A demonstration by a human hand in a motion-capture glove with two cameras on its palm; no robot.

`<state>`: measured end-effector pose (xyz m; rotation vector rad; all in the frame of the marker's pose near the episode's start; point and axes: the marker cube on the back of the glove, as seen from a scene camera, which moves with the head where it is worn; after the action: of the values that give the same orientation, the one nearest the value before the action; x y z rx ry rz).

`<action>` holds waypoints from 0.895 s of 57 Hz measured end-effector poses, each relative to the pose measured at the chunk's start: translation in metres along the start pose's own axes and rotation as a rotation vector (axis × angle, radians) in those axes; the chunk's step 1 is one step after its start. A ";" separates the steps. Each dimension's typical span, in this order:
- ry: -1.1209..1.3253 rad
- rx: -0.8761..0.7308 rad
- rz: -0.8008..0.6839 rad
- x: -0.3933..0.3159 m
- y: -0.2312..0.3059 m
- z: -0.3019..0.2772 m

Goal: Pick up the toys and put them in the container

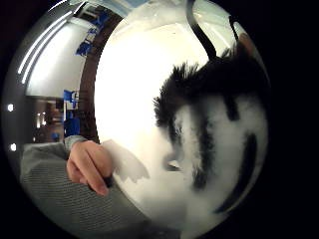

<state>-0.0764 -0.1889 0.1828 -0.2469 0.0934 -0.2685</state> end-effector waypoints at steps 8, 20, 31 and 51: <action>-0.009 0.013 -0.004 -0.002 0.000 -0.007; 0.137 0.209 -0.227 0.023 -0.020 -0.148; 0.128 0.368 0.067 0.045 -0.083 -0.285; 0.000 0.296 0.214 0.065 -0.227 -0.277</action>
<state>-0.1049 -0.4822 -0.0305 0.0578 0.0782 -0.0667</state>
